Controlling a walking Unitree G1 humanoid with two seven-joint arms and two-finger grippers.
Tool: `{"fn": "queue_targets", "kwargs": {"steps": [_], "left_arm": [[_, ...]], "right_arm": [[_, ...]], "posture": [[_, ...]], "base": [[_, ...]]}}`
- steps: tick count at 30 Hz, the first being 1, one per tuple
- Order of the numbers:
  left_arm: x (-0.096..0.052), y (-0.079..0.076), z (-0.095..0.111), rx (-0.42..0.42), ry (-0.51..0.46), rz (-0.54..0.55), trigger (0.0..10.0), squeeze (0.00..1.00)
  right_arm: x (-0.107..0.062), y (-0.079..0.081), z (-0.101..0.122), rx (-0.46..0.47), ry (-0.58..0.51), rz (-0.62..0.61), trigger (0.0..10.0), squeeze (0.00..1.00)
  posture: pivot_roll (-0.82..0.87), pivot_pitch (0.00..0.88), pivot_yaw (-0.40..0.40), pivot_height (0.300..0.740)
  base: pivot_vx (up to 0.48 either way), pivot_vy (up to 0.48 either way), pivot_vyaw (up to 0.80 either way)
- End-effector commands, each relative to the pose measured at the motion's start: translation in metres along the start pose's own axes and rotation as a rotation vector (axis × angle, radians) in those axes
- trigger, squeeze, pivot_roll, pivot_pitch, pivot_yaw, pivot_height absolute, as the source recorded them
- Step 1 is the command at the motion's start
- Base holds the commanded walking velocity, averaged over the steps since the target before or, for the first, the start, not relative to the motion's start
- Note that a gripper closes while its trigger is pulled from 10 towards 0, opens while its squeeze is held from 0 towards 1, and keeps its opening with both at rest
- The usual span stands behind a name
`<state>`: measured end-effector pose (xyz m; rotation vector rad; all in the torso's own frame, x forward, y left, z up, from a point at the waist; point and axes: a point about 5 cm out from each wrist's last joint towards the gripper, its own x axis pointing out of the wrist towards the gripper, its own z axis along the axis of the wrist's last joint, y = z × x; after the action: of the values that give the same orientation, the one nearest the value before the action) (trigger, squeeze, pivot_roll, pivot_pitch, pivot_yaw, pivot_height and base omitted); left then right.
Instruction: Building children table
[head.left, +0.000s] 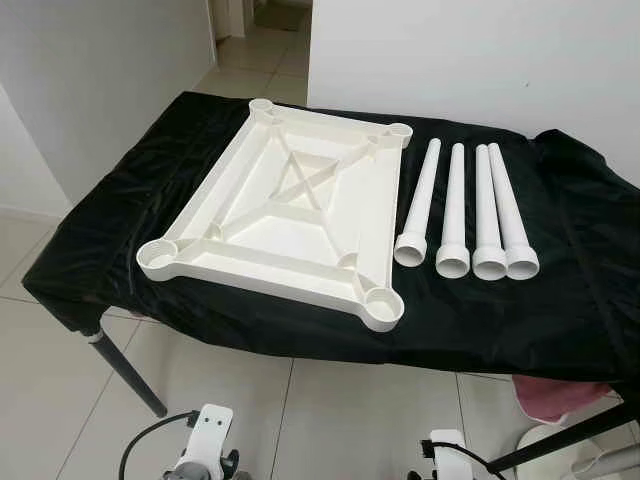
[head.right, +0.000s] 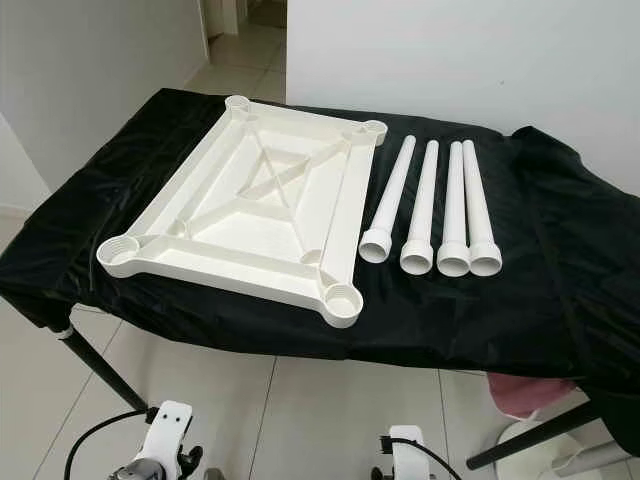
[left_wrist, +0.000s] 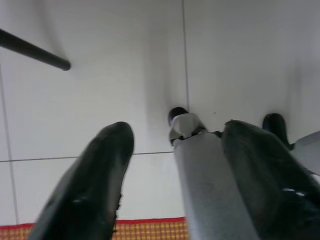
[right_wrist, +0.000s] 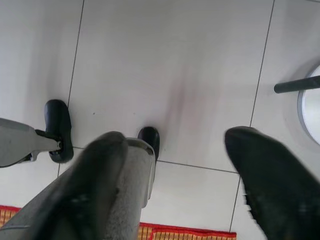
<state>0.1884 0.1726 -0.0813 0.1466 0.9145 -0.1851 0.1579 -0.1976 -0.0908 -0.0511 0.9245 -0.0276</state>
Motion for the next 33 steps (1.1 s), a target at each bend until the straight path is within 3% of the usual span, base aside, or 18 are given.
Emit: {"fn": "queue_targets", "kwargs": {"steps": [1, 11, 12, 13, 14, 15, 23, 33], "left_arm": [[0.0, -0.004, 0.0, 0.017, 0.004, -0.083, 10.0, 1.0], [0.001, 0.002, 0.009, 0.033, -0.021, -0.072, 10.0, 1.0], [0.001, 0.004, 0.011, 0.04, -0.031, -0.064, 10.0, 0.05], [0.001, 0.006, 0.013, 0.048, -0.04, -0.055, 10.0, 0.0], [0.001, 0.006, 0.013, 0.048, -0.04, -0.055, 10.0, 0.0], [0.001, 0.008, 0.014, 0.054, -0.049, -0.051, 10.0, 0.0], [0.0, 0.01, 0.017, 0.103, -0.071, -0.043, 10.0, 0.0], [-0.004, 0.02, 0.03, 0.109, -0.213, -0.018, 10.0, 0.0]], "right_arm": [[-0.001, -0.004, -0.001, 0.012, 0.001, -0.011, 10.0, 1.0], [-0.002, -0.004, -0.005, 0.018, 0.004, -0.018, 10.0, 1.0], [-0.002, -0.004, -0.005, 0.009, 0.003, -0.014, 10.0, 1.0], [-0.002, -0.003, -0.004, 0.014, -0.001, -0.004, 10.0, 0.76], [-0.002, -0.003, -0.004, 0.014, -0.001, -0.004, 10.0, 0.76], [-0.002, -0.003, -0.004, 0.013, -0.005, 0.002, 10.0, 0.0], [-0.001, -0.007, 0.004, 0.032, -0.044, -0.016, 10.0, 0.0], [-0.002, -0.01, 0.024, 0.048, -0.213, -0.004, 10.0, 0.0]], "posture": [[-0.03, 0.0, -0.012, 0.74], [-0.02, 0.0, -0.02, 0.74], [-0.02, 0.0, -0.024, 0.74], [-0.01, 0.0, -0.025, 0.74], [-0.01, 0.0, -0.025, 0.74], [-0.02, 0.0, -0.018, 0.74], [-0.03, 0.0, 0.003, 0.74], [-0.03, 0.0, -0.001, 0.74]], "base": [[0.0, 0.0, 0.0], [0.0, 0.0, 0.0], [0.0, 0.0, 0.0], [0.0, 0.0, 0.0], [0.0, 0.0, 0.0], [0.0, 0.0, 0.0], [0.0, 0.0, 0.0], [0.0, 0.0, 0.0]]}}
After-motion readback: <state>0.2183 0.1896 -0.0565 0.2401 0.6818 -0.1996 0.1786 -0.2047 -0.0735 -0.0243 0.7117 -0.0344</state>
